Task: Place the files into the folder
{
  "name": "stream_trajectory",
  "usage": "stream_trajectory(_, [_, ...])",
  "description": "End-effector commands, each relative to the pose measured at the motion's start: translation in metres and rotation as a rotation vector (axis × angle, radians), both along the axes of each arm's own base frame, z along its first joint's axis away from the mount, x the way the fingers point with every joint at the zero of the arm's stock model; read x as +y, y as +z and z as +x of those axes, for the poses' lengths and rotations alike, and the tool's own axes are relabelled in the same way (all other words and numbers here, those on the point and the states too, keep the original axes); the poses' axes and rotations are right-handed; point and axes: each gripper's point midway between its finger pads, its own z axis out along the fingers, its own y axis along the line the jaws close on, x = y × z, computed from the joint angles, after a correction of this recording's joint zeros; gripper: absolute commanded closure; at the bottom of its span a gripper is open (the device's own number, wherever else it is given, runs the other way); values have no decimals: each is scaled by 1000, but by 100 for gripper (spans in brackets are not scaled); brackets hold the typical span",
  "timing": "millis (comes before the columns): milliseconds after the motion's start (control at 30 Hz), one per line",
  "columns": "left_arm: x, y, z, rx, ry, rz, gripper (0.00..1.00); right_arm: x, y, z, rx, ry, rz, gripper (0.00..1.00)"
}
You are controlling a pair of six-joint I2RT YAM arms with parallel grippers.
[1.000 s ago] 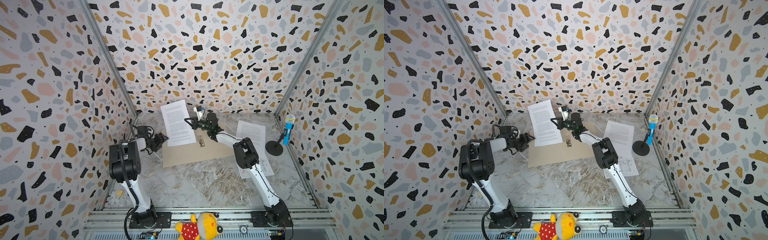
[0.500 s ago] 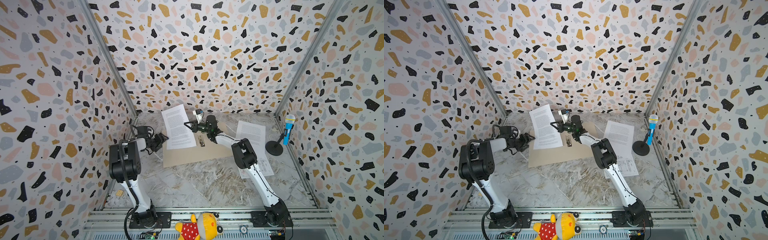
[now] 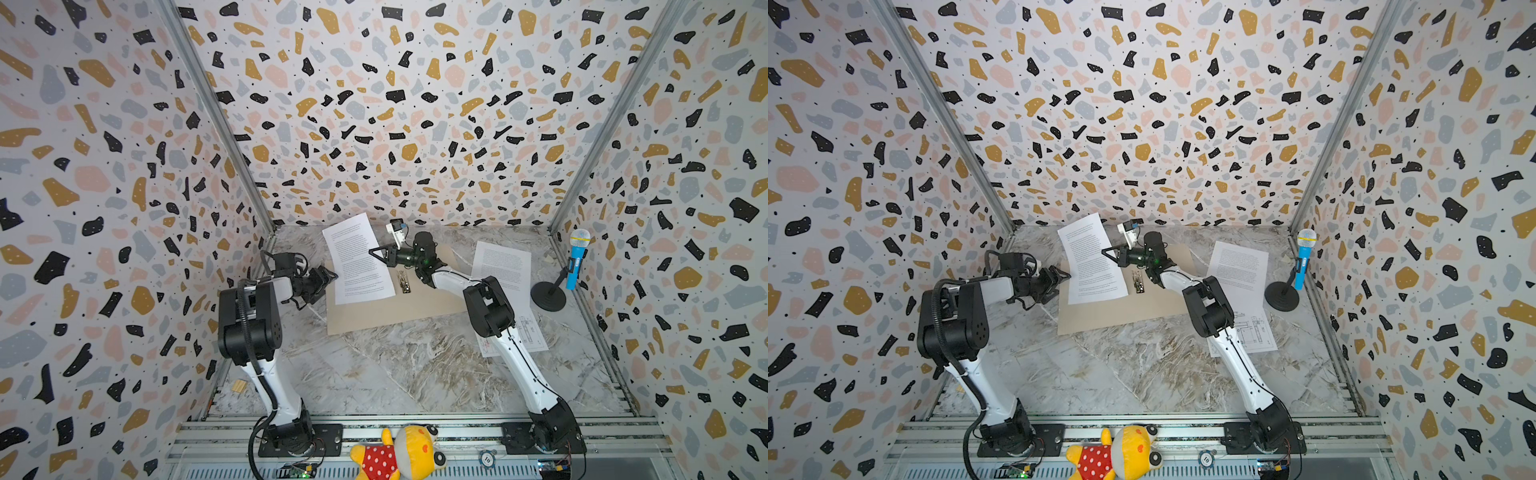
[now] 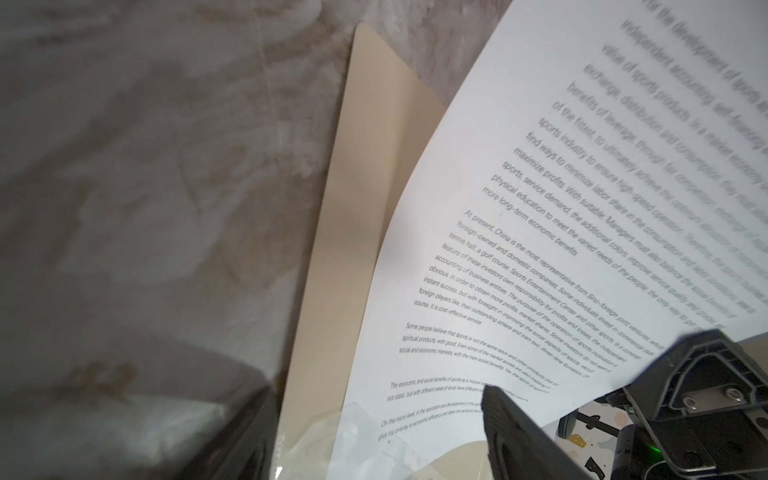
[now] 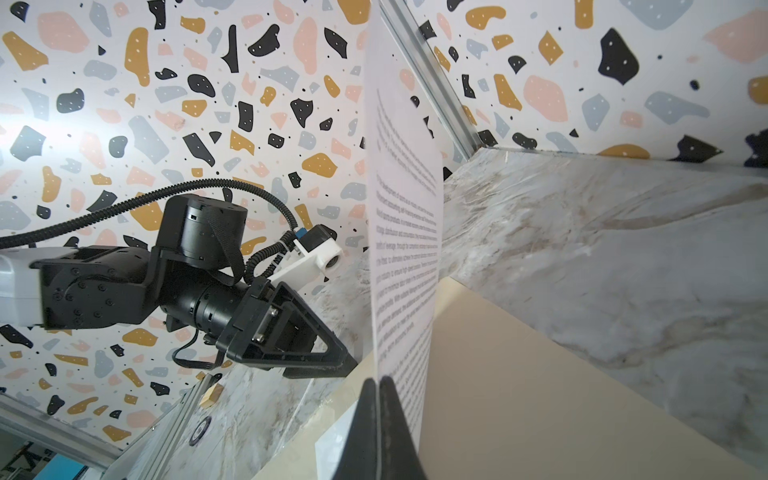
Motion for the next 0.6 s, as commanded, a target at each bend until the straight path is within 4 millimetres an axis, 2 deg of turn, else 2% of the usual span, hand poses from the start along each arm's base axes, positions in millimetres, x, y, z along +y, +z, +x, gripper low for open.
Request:
stream_trajectory(0, [-4, 1, -2, -7, -4, -27, 21, -1, 24, -6, -18, 30, 33, 100])
stream_trajectory(267, [-5, 1, -1, -13, 3, -42, 21, -4, 11, -9, 41, 48, 8, 100])
stream_trajectory(567, [-6, 4, 1, -19, 2, -48, 21, -13, -1, 0, 86, 14, -39, 100])
